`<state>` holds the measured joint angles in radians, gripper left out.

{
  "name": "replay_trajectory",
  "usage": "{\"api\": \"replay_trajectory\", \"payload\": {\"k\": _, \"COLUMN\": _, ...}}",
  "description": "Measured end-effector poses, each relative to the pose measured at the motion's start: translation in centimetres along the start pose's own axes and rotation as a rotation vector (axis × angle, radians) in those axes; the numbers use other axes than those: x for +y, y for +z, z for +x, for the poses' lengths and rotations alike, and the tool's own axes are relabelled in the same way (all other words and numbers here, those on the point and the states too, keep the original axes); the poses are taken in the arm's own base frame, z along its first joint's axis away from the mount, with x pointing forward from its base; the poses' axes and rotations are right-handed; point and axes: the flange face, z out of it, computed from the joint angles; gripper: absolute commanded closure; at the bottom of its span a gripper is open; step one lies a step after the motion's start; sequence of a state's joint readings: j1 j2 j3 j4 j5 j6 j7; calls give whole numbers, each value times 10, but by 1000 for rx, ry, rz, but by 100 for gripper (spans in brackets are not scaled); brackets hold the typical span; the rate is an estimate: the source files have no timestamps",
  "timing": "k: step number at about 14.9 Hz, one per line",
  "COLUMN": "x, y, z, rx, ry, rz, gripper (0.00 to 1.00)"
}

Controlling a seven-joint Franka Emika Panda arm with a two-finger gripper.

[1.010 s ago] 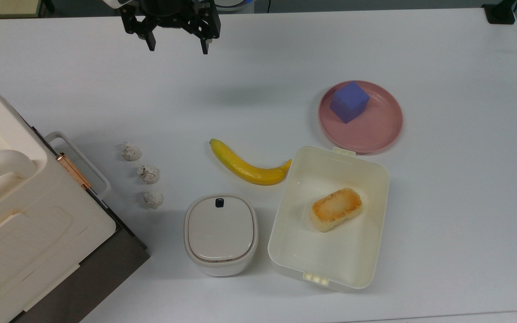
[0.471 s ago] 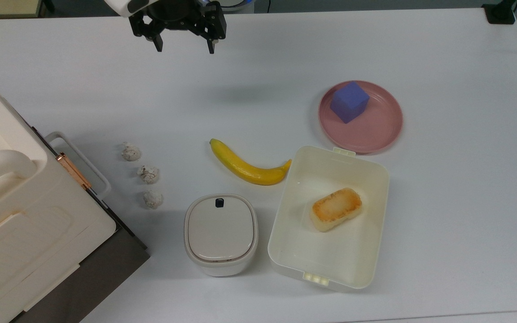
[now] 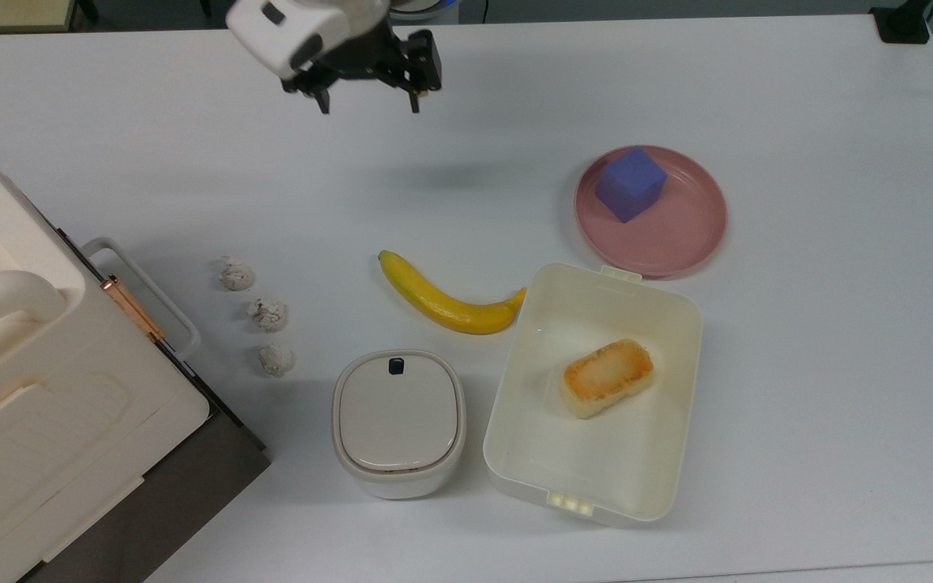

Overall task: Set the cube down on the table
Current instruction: 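Move the gripper over the purple cube on the pink plate, then lower the gripper and close it on the purple cube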

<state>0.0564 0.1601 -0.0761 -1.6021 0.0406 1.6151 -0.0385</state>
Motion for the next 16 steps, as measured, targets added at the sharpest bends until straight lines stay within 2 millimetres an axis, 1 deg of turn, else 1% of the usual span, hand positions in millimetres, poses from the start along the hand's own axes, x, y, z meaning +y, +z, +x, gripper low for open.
{"api": "replay_trajectory", "payload": {"k": 4, "x": -28, "y": 32, "z": 15, "rx": -37, "ry": -75, "rz": -8, "gripper": 0}}
{"api": "replay_trajectory", "payload": {"k": 5, "x": -48, "y": 48, "z": 19, "rx": -37, "ry": -110, "rz": -13, "gripper": 0}}
{"api": "replay_trajectory", "payload": {"k": 6, "x": -62, "y": 59, "z": 21, "rx": -38, "ry": -135, "rz": -18, "gripper": 0}}
{"api": "replay_trajectory", "payload": {"k": 9, "x": -120, "y": 96, "z": 21, "rx": -60, "ry": -230, "rz": -36, "gripper": 0}}
{"api": "replay_trajectory", "payload": {"k": 10, "x": -137, "y": 105, "z": 21, "rx": -66, "ry": -258, "rz": -42, "gripper": 0}}
{"api": "replay_trajectory", "payload": {"k": 13, "x": -181, "y": 121, "z": 18, "rx": -64, "ry": -322, "rz": -39, "gripper": 0}}
{"api": "replay_trajectory", "payload": {"k": 16, "x": -226, "y": 125, "z": 6, "rx": -49, "ry": -390, "rz": -36, "gripper": 0}}
